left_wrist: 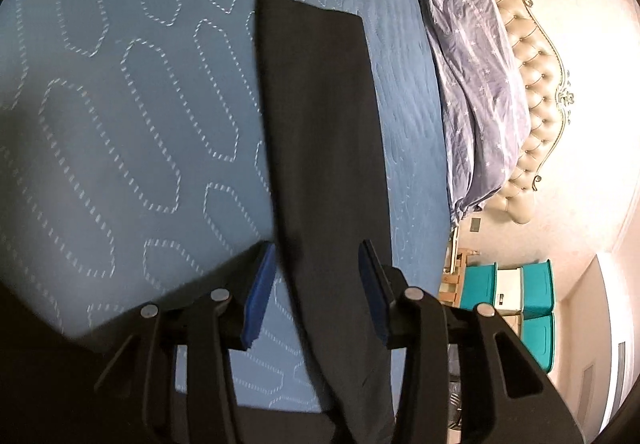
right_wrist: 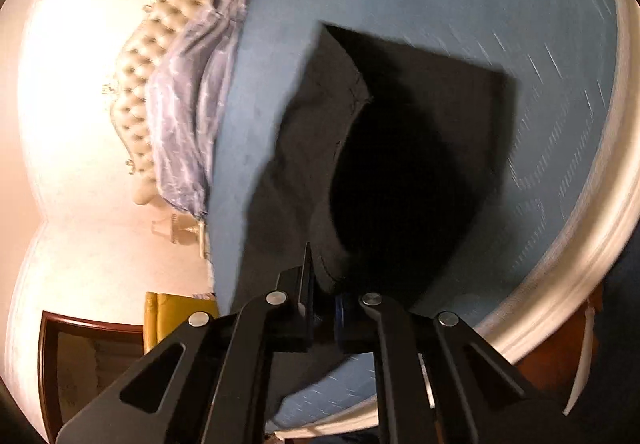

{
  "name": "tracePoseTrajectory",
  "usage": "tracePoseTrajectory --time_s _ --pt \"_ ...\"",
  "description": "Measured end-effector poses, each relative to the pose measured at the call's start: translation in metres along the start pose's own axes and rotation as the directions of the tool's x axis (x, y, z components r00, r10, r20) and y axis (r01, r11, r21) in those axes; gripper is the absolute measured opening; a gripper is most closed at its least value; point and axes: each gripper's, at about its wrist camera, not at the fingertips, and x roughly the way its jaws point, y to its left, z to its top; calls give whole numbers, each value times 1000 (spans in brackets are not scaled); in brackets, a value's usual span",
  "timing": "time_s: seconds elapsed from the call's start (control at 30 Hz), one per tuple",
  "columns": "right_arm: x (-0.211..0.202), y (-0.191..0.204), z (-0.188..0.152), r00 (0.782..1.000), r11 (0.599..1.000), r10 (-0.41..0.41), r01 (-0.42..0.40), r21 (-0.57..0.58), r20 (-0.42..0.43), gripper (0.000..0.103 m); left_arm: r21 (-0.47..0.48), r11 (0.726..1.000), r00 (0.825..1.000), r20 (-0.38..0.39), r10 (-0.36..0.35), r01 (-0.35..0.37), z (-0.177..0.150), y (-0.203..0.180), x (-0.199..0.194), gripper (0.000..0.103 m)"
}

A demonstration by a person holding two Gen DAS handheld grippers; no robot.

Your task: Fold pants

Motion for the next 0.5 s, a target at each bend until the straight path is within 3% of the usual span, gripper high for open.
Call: tracePoseTrajectory --time_s 0.17,0.33,0.5 --pt "-13 41 24 997 996 77 -75 -47 24 8 -26 1000 1000 16 3 -3 5 6 6 26" --pt "-9 67 44 995 993 90 -88 -78 29 8 -35 999 999 18 32 -31 14 7 9 2" --pt "-8 64 57 997 995 80 -79 -61 10 8 63 998 998 57 21 -25 14 -32 -25 2"
